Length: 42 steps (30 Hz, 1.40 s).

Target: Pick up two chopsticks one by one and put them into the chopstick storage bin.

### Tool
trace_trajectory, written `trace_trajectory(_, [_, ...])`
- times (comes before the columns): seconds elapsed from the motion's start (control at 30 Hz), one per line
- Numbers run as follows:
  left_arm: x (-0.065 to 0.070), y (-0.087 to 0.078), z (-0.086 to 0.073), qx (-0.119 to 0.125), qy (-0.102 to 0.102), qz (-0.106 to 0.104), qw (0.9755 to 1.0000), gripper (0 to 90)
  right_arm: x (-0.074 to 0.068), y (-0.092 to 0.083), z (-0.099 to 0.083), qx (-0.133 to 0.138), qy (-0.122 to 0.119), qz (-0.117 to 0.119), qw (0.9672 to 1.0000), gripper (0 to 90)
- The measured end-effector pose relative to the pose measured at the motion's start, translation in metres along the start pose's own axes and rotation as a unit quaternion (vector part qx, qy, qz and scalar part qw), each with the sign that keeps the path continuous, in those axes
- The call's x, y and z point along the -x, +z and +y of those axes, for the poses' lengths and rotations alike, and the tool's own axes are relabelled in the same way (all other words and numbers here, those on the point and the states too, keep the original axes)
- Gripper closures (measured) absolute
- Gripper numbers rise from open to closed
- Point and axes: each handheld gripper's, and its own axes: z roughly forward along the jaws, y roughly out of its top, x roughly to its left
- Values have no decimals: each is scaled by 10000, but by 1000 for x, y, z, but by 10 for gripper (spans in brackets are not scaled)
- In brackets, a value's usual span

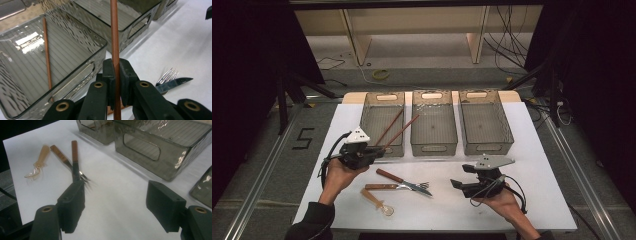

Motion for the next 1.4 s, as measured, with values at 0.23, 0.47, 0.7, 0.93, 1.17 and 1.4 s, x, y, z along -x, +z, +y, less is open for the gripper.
trace_trajectory(0.23, [-14, -5, 6, 118, -163, 173, 9996, 839, -2, -2, -6, -7, 50, 40, 10000, 308])
trace_trajectory(0.47, [-37, 5, 16, 88, -370, 371, 9986, 839, -5, -7, -9, -9, 102, 90, 9999, 308])
trace_trajectory(0.7, [-60, 16, 27, 83, -590, 646, 9961, 838, -7, -10, -11, 36, 89, 109, 9999, 306])
trace_trajectory(0.93, [-75, 32, 33, -87, -672, 838, 9942, 838, -11, -13, -13, 27, 68, 142, 9999, 303])
trace_trajectory(1.17, [-85, 41, 33, -149, -822, 932, 9921, 838, -11, -15, -14, 60, 67, 177, 9998, 303])
trace_trajectory(1.4, [-89, 49, 35, -247, -897, 929, 9913, 838, -12, -15, -15, 2, 42, 206, 9998, 304])
